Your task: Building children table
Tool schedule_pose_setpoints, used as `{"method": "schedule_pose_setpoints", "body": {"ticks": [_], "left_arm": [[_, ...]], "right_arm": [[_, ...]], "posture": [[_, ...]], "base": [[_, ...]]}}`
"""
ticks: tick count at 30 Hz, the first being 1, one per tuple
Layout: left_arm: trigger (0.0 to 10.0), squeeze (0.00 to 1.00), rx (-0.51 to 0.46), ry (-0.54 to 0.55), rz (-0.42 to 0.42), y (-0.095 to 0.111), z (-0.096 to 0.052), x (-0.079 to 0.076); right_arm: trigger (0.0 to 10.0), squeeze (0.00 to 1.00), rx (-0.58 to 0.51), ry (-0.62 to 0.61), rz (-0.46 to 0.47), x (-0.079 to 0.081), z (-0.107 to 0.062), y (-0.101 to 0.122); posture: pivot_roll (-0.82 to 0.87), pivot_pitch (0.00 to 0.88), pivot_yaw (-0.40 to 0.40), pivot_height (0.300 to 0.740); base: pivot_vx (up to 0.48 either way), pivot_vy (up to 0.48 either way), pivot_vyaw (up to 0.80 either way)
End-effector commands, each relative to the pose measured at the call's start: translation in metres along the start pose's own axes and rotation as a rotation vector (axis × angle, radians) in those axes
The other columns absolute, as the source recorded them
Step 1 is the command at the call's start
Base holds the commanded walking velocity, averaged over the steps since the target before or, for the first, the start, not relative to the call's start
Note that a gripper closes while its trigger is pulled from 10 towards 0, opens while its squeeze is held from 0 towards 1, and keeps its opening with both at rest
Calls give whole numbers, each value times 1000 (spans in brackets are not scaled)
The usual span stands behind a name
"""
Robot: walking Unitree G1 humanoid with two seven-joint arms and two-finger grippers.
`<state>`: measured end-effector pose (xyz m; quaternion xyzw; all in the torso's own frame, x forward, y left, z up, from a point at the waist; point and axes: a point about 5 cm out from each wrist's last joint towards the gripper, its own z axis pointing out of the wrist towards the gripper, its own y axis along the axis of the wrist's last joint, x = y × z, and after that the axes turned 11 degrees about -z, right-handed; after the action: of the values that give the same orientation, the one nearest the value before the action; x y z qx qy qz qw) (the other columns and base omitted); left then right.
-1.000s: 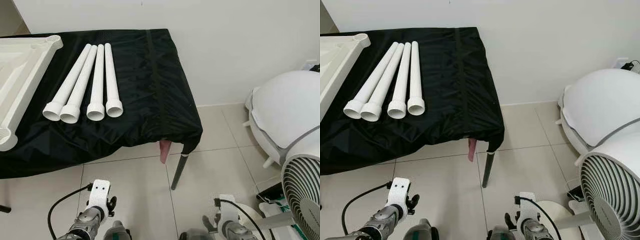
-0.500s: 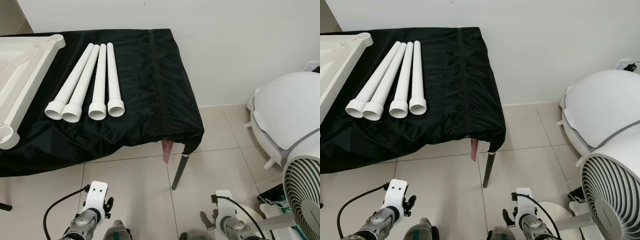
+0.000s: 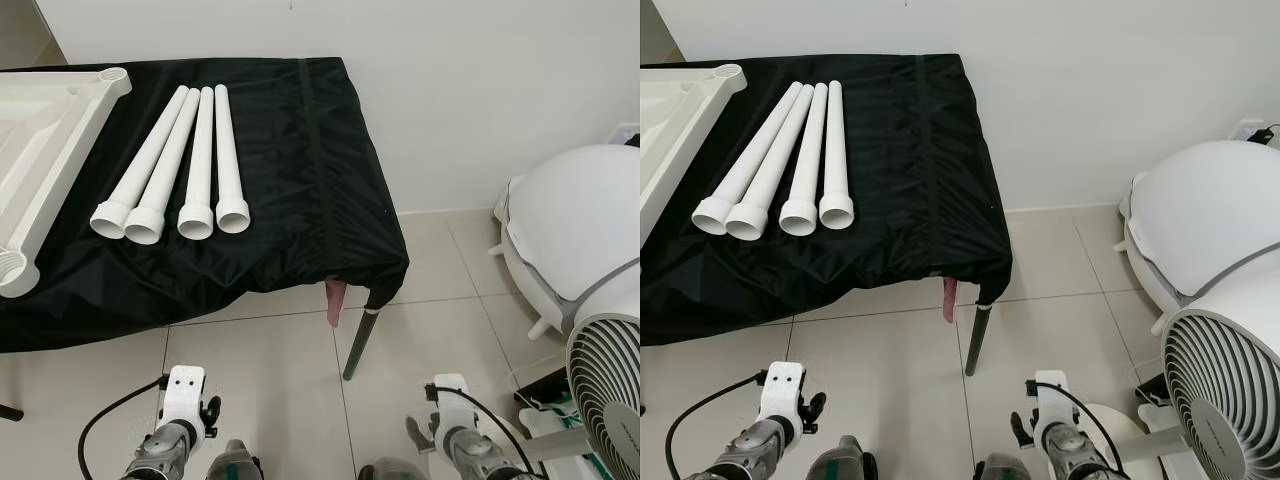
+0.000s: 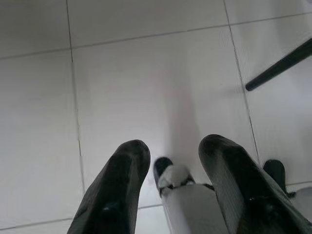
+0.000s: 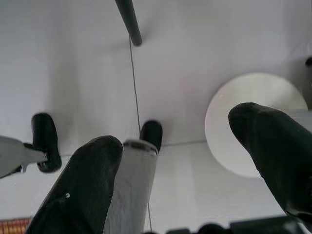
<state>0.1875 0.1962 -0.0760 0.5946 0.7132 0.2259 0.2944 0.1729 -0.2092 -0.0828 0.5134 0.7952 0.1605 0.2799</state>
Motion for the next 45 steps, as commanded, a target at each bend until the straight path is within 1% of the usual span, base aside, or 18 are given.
{"method": "schedule_pose_setpoints", "body": {"ticks": [1, 9, 17, 23, 24, 26, 29, 37, 45], "left_arm": [[10000, 0, 27, 5, -27, -8, -2, 0], [10000, 0, 43, 22, -35, -11, -2, 1], [10000, 0, 51, 45, -70, -13, -3, 4], [10000, 0, 60, 54, -75, -14, -4, 6], [10000, 0, 76, 69, -84, -17, -5, 10], [10000, 0, 76, 69, -84, -17, -5, 10], [10000, 0, 100, 93, -96, -22, -8, 15], [10000, 0, 106, 96, -96, -24, -8, 15], [10000, 0, 108, 89, -88, -24, -7, 11]], "right_arm": [[10000, 0, 25, 0, 26, 2, -1, -5], [10000, 0, 31, -6, 36, 2, -2, -8], [10000, 0, 35, -10, 35, 3, -2, -9], [10000, 0, 34, -11, 36, 3, -2, -9], [10000, 0, 39, -9, 40, 4, -2, -10], [10000, 0, 39, -9, 40, 4, -2, -10], [10000, 0, 50, -4, 44, 5, -3, -14], [10000, 0, 57, -1, 41, 6, -4, -15], [10000, 0, 64, 0, 31, 4, -4, -17]], "posture": [[-18, 0, 17, 740], [-19, 0, 20, 740], [-22, 0, 21, 740], [-23, 0, 20, 740], [-29, 0, 24, 740], [-29, 0, 24, 740], [-27, 0, 21, 740], [-29, 0, 19, 740], [-28, 0, 14, 740]], "base": [[0, 0, 0], [0, 0, 0], [0, 0, 0], [0, 0, 0], [0, 382, 0], [0, 382, 0], [0, 379, 0], [0, 389, 0], [0, 416, 0]]}}
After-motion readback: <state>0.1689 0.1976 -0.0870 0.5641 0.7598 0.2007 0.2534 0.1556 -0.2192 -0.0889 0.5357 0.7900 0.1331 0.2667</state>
